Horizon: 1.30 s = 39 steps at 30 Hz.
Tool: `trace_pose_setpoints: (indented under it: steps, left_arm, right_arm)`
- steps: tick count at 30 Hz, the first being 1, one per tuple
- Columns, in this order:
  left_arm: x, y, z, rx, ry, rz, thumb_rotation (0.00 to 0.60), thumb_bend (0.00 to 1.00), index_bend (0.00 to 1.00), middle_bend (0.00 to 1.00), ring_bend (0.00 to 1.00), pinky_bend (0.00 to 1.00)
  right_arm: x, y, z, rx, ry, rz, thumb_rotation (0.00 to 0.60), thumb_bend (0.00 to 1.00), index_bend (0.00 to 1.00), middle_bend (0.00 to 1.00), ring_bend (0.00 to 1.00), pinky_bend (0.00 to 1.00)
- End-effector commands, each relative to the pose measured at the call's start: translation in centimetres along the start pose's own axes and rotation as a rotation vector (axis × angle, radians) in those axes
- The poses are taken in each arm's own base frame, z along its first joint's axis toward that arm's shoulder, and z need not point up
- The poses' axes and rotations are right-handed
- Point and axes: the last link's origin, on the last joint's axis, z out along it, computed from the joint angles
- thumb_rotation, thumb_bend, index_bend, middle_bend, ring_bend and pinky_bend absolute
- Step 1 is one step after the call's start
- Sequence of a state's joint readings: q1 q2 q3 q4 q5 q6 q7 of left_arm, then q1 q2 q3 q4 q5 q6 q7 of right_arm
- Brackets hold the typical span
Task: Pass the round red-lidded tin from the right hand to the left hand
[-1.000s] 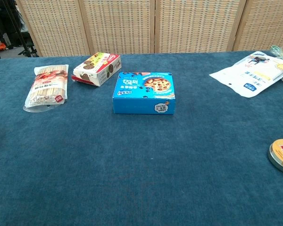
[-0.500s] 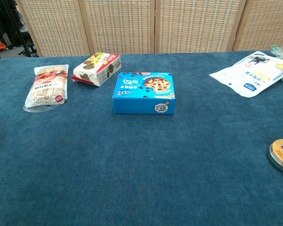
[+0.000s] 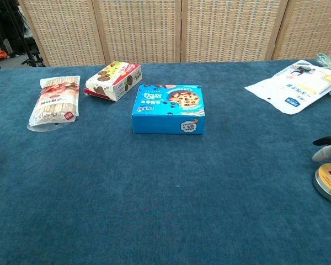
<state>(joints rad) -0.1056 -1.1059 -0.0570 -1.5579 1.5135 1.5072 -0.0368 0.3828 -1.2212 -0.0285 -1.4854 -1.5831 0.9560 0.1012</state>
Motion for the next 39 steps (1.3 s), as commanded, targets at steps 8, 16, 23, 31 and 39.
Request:
trace_pose_setpoints:
  steps: [8, 16, 23, 31, 39]
  left_arm:
    - [-0.1, -0.1, 0.2, 0.007, -0.012, -0.003, 0.6, 0.02, 0.0, 0.0, 0.0, 0.0]
    - [-0.7, 0.2, 0.4, 0.004, -0.033, 0.01, 0.6, 0.03, 0.0, 0.0, 0.0, 0.0]
    - [-0.6, 0.1, 0.4, 0.009, -0.034, 0.017, 0.6, 0.05, 0.0, 0.0, 0.0, 0.0]
    - [-0.4, -0.2, 0.5, 0.015, -0.035, 0.002, 0.6, 0.05, 0.0, 0.0, 0.0, 0.0]
    - [-0.5, -0.2, 0.6, 0.012, -0.045, 0.001, 0.6, 0.05, 0.0, 0.0, 0.0, 0.0]
  right_arm:
    - [-0.3, 0.4, 2.0, -0.006, 0.095, -0.026, 0.6, 0.2, 0.52, 0.52, 0.39, 0.52]
    - [2.9, -3.1, 3.6, 0.139, 0.218, 0.11, 0.6, 0.41, 0.54, 0.59, 0.43, 0.52]
    - [6.2, -10.0, 7.6, 0.263, 0.221, 0.1, 0.6, 0.47, 0.55, 0.59, 0.43, 0.52]
    - [5.5, -17.9, 11.3, 0.348, 0.171, 0.023, 0.6, 0.5, 0.56, 0.59, 0.43, 0.52]
    - [3.5, -24.6, 12.2, 0.441, 0.138, -0.002, 0.6, 0.52, 0.57, 0.59, 0.43, 0.52]
